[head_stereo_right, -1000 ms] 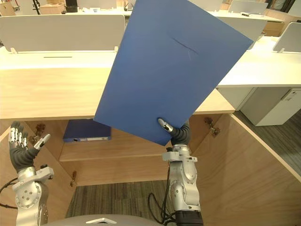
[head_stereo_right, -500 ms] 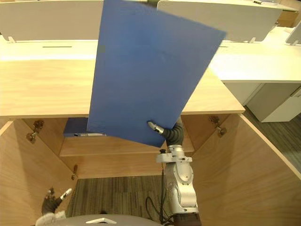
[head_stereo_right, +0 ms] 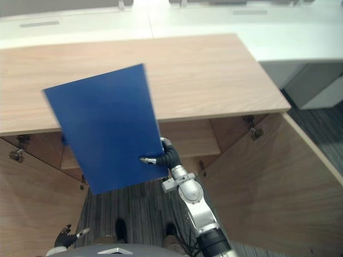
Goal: Walk over to the cabinet, pick up the folder, carry it to the office cabinet, place the folder inside the office cabinet, then close the office cabinet door
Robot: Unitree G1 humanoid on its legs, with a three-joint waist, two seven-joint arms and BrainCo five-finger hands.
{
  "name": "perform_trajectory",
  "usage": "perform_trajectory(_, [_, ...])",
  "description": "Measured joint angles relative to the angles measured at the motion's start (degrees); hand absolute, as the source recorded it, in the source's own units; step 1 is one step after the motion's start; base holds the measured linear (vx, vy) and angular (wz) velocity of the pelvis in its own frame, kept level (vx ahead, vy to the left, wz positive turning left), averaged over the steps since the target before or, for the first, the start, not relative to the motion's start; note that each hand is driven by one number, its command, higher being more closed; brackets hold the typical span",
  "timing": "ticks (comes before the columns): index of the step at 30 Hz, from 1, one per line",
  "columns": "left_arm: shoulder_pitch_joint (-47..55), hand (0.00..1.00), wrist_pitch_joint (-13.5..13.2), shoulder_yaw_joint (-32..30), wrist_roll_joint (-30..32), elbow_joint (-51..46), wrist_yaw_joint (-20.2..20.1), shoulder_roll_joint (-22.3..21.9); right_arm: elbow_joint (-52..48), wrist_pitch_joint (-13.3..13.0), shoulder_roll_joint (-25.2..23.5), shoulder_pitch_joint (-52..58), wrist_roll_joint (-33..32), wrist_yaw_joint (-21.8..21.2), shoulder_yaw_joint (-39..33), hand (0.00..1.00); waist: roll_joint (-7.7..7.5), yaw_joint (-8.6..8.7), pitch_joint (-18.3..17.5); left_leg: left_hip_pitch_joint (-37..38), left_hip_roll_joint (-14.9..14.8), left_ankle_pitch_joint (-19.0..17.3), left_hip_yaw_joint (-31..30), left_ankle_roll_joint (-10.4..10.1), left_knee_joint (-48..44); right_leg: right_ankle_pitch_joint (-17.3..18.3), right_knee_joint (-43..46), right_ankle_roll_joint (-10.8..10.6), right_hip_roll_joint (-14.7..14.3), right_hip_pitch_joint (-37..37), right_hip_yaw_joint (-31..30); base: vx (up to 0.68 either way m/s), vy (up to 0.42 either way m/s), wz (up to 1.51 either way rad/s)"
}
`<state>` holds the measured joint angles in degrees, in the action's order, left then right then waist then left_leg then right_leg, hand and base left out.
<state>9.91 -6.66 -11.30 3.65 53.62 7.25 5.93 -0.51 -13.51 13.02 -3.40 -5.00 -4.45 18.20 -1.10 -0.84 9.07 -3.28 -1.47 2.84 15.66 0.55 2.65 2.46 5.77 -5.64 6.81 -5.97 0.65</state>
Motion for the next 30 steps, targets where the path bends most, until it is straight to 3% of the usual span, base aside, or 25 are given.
perform_trajectory(2, [-4.75,0.0,-0.19,1.18,-0.02,-0.09,0.07,0.64,0.63,-0.87,1.58,-6.69,2.73,0.41,2.61,1.0,0.12,0.29,4.6,-8.9,-1.74,-4.19,-0.23,0.24,-11.58,1.0,6.23,0.64,-0.09,-6.85,-0.38,-0.1,-0.036,-0.15])
perform_trajectory(6, [-9.9,0.0,-0.9,3.31,-0.22,-0.76,0.2,1.49,1.97,-1.79,3.94,-14.78,8.07,2.5,7.57,1.0,0.5,0.43,9.48,-18.84,-3.56,-7.71,-1.72,0.65,-23.21,4.24,16.13,0.51,-0.3,-16.01,-0.64,-0.18,-0.021,0.02])
perform_trajectory(10, [-12.6,0.0,-1.18,4.14,-1.34,-2.74,0.57,1.52,2.42,-1.23,5.62,-15.08,9.96,2.59,9.86,1.0,1.16,-0.84,12.15,-29.57,-5.92,-11.5,-2.85,0.24,-33.87,7.66,26.68,0.82,-0.63,-26.44,-0.47,-0.2,-0.009,0.04])
perform_trajectory(14, [-12.85,0.0,-1.28,4.14,-1.39,-7.17,0.78,1.66,1.54,0.7,6.79,-14.93,9.77,3.58,9.35,1.0,1.37,-1.38,14.09,-36.02,-7.4,-12.06,-3.23,0.4,-38.58,8.61,31.08,1.38,-0.92,-32.72,-0.32,-0.16,-0.011,-0.01])
perform_trajectory(17, [-13.2,0.0,-1.31,4.2,-1.81,-9.51,0.77,1.79,-0.55,1.32,7.57,-14.73,8.48,4.89,6.68,1.0,1.35,-1.87,14.54,-40.81,-8.24,-12.28,-3.41,0.66,-41.1,8.71,33.75,1.54,-1.03,-37.6,-0.13,-0.12,-0.014,-0.03])
perform_trajectory(22, [-13.84,0.0,-1.31,3.95,-2.27,-12.5,0.51,2.0,-3.3,0.94,6.72,-15.04,0.92,6.56,0.12,1.0,1.44,-2.59,15.38,-46.67,-9.04,-12.86,-4.81,0.23,-45.62,10.11,39.0,2.42,-1.08,-43.22,0.44,-0.05,-0.037,0.06])
perform_trajectory(25, [-11.94,0.0,-0.74,4.8,-2.54,-22.14,0.63,1.84,-3.35,0.94,4.44,-15.78,-4.15,8.11,-6.88,1.0,1.63,-3.88,16.09,-50.8,-9.11,-13.29,-5.73,0.34,-48.5,11.39,42.94,2.28,-0.8,-47.29,0.6,-0.01,-0.055,0.12])
perform_trajectory(30, [-8.57,0.0,-1.44,6.01,-3.57,-36.5,-1.12,-1.93,-3.12,0.92,3.17,-21.46,-10.94,12.51,-17.57,1.0,1.98,-4.29,18.53,-55.73,-9.24,-13.97,-7.05,0.16,-52.01,12.85,47.01,2.82,-0.37,-51.77,1.4,0.0,-0.047,0.1])
